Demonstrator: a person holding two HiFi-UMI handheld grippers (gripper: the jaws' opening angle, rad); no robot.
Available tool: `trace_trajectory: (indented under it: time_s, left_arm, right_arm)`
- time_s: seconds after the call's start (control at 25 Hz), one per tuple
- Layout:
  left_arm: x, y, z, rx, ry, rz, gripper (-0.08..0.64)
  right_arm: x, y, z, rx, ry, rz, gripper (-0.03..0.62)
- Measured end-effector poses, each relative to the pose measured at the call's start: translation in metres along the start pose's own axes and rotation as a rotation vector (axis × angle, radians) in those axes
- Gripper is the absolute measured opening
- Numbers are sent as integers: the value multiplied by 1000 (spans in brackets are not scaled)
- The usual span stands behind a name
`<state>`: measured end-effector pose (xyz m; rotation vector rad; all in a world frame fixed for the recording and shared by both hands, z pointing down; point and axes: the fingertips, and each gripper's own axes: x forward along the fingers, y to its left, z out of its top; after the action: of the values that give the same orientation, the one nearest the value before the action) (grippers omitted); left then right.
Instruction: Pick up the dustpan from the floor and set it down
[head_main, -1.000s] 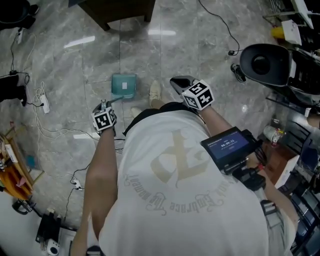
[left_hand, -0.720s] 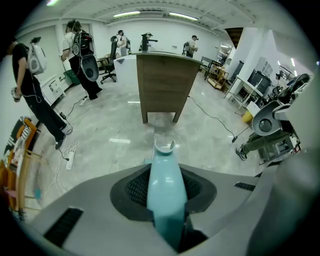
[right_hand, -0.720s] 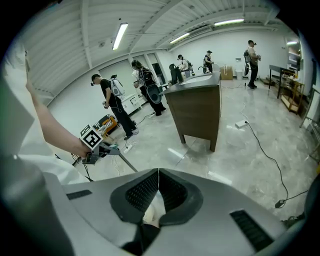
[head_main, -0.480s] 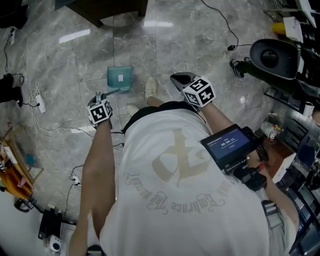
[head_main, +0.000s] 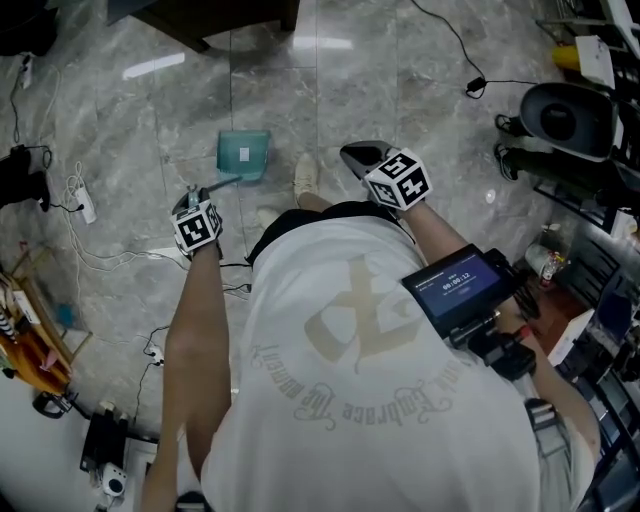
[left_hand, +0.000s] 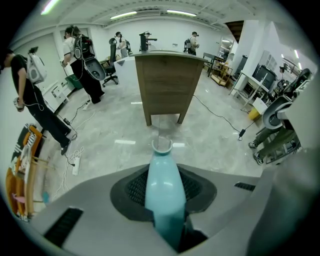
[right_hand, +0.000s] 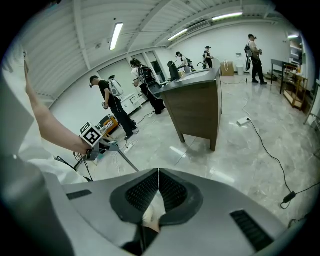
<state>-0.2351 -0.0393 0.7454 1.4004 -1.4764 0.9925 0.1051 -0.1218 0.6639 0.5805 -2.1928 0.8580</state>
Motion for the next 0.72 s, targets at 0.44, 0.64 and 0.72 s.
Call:
trace_trajectory:
  time_s: [0.44, 0.64, 0.72]
  left_arm:
    - [-5, 2, 2, -4, -15, -23, 103]
    - [-4, 0, 10, -51, -38, -35, 103]
    - [-3, 0, 15, -61, -51, -41, 103]
  right_arm:
    - [-1, -1, -3, 13, 15, -2, 18]
    - [2, 1, 1, 16, 9, 5, 17]
    - [1, 1, -1, 20, 13, 2, 18]
